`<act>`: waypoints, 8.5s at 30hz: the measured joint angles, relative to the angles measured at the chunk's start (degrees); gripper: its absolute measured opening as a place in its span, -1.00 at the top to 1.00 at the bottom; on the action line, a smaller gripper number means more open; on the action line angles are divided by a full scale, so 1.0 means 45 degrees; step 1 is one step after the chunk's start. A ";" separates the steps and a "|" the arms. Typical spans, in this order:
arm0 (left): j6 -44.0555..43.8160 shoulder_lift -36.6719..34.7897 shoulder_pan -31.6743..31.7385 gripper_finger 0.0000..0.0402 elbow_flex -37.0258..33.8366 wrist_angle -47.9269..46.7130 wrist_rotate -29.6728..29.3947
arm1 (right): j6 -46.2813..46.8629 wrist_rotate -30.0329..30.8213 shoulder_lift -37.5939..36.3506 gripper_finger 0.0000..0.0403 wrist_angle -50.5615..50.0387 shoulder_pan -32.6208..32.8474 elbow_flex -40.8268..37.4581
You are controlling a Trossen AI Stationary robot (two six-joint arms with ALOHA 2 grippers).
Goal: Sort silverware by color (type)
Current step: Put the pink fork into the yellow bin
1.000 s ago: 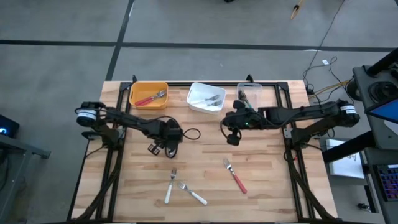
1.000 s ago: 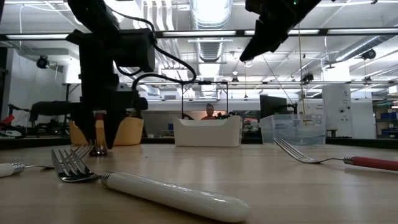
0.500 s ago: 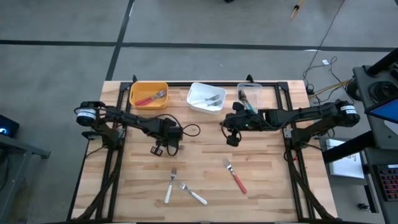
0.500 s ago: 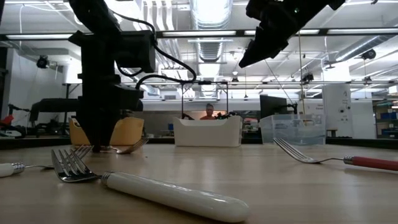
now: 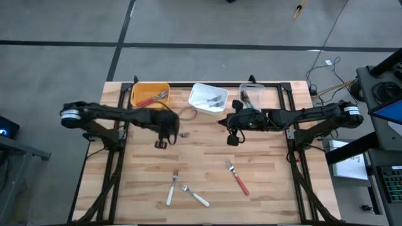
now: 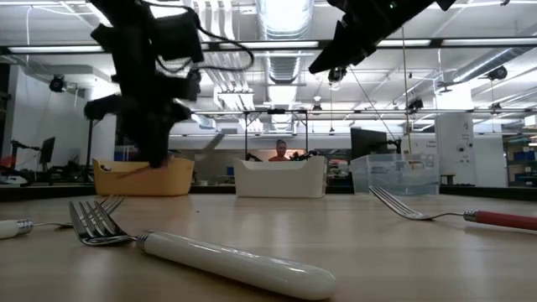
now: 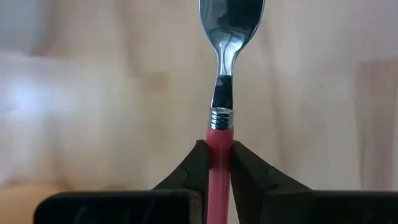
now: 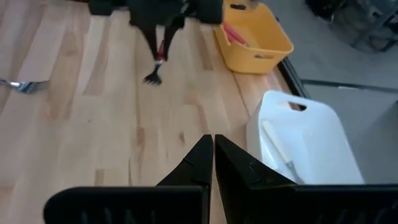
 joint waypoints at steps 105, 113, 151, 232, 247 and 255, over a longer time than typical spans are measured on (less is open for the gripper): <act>-0.2804 -0.3584 0.3181 0.69 -0.1549 0.7202 0.0588 | 0.8648 -0.3761 0.0742 0.96 -0.1544 0.0790 0.1771; -0.3527 -0.3580 0.1697 0.69 -0.2370 0.9191 0.0594 | 0.6113 -0.4099 0.2930 0.96 -0.6837 0.2539 0.3687; -0.5698 -0.3547 -0.1183 0.69 -0.1967 0.9381 0.0443 | 1.4151 -0.3970 0.7512 0.17 -0.8914 0.5032 0.4619; -0.1376 -0.1493 -0.1410 0.00 -0.1651 1.4475 -0.4184 | 0.1597 0.3600 0.5457 0.94 1.9705 0.0307 -0.1136; -0.0789 -0.0661 -0.0646 0.69 -0.1627 1.5042 -0.4869 | 0.2055 0.1900 0.6271 0.94 1.9512 -0.1001 -0.0071; -0.2487 -0.1199 0.1062 0.97 -0.1671 1.3835 -0.2331 | 0.3015 0.1702 0.6193 0.91 1.8043 -0.1678 -0.0022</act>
